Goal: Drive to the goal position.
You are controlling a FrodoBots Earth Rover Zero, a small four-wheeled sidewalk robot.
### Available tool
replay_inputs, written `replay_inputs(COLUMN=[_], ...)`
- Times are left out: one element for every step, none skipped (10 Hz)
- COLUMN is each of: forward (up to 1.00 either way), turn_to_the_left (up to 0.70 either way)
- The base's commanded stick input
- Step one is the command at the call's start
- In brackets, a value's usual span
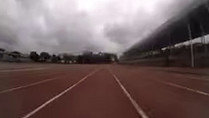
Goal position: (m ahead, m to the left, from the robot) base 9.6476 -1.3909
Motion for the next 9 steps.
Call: replay_inputs(forward=[0.7,0.7,0.7,0.7,0.7,0.7,0.7,0.7,0.7], turn_to_the_left=[0.0,0.0,0.0,0.0,0.0,0.0,0.0,0.0,0.0])
